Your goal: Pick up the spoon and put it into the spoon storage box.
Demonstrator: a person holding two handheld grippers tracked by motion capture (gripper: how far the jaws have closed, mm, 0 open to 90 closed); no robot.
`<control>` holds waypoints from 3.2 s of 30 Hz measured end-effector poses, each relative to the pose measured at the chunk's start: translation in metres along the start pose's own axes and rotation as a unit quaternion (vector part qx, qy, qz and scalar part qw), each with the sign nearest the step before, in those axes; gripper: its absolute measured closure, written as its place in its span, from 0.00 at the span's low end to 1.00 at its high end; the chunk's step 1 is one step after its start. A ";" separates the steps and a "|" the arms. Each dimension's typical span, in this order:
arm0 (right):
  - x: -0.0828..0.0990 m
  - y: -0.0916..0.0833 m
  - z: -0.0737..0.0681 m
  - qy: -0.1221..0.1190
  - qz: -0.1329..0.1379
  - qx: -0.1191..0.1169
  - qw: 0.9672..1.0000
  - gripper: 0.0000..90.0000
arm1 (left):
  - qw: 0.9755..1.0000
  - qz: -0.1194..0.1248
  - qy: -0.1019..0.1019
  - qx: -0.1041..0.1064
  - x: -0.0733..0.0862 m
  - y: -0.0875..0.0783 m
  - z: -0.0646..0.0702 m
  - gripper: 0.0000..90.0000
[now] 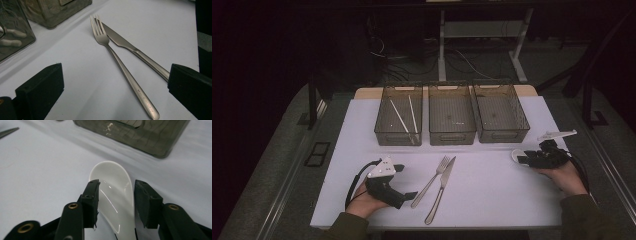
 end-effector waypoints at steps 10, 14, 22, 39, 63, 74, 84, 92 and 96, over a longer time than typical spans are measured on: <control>0.001 0.002 -0.011 -0.048 -0.039 0.005 0.998 0.73 | 1.000 0.001 0.002 0.000 0.000 0.000 0.000 0.00; 0.001 0.003 -0.013 -0.073 -0.051 0.017 0.996 0.72 | 1.000 0.001 0.002 0.000 0.000 0.000 0.000 0.00; 0.001 0.003 -0.016 -0.095 -0.055 0.025 0.994 0.76 | 1.000 -0.001 0.001 -0.001 0.000 0.000 0.000 0.00; 0.003 0.002 -0.018 -0.105 -0.056 0.010 0.993 0.87 | 1.000 -0.002 0.001 0.000 0.000 0.000 0.000 0.00; -0.018 -0.024 -0.023 -0.060 0.022 -0.014 0.998 0.88 | 1.000 0.001 0.006 0.001 0.000 0.000 -0.001 0.00; -0.037 -0.033 -0.037 -0.051 0.052 -0.027 0.997 0.88 | 1.000 0.003 0.002 0.000 0.000 0.001 -0.001 0.00; -0.051 -0.033 -0.043 -0.038 0.068 -0.036 0.996 0.88 | 1.000 0.001 0.001 0.000 0.000 0.000 0.000 0.00; -0.068 -0.031 -0.051 -0.032 0.084 -0.045 0.995 0.88 | 1.000 0.005 0.000 -0.001 -0.001 0.000 0.000 0.00; -0.078 -0.028 -0.056 -0.035 0.089 -0.049 0.994 0.88 | 1.000 0.006 0.000 0.001 -0.001 0.000 0.000 0.00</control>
Point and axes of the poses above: each handheld gripper's, and its own axes: y roughly forward along the jaws, x roughly out of its underside, z roughly to its right, the point moved 6 cm from there along y, roughly forward along the jaws, and after that the axes turned 2 degrees about -z, right-handed, at the moved point
